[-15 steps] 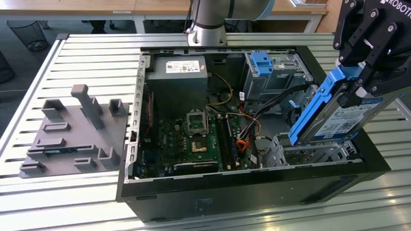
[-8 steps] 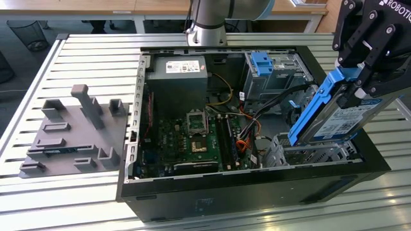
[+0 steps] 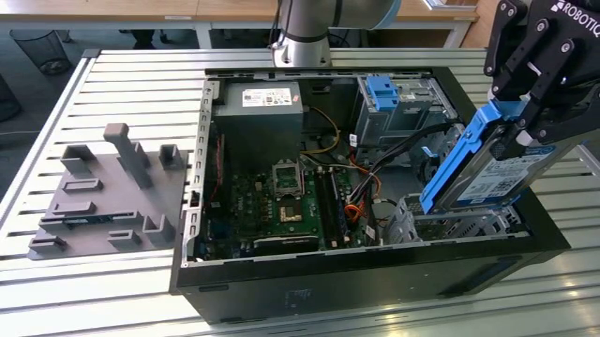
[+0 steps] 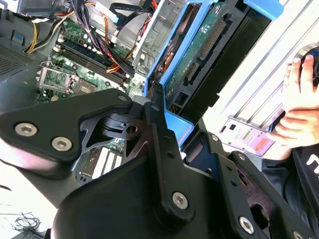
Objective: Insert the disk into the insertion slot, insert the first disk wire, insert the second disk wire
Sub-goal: 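Insert the disk into the insertion slot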
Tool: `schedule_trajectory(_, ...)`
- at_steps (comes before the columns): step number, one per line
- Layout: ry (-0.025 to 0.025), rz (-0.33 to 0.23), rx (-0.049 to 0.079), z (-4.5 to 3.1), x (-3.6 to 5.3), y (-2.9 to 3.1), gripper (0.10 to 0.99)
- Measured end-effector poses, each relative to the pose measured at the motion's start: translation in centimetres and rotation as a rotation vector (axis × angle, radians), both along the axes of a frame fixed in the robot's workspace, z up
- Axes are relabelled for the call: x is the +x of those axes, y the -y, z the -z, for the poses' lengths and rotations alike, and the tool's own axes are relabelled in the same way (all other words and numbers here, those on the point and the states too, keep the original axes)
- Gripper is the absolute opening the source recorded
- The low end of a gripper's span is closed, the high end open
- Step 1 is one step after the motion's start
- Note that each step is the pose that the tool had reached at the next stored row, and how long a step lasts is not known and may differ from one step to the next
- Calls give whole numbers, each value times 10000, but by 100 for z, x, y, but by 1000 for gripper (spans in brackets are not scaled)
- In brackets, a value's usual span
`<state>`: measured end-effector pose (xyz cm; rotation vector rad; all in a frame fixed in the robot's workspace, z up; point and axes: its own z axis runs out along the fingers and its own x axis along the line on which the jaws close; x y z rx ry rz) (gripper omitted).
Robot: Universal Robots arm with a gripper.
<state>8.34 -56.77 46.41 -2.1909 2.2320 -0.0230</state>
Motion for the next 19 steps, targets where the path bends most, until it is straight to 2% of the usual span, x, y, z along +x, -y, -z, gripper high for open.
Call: schedule_trajectory(19,0,0,0,48,0,0,365)
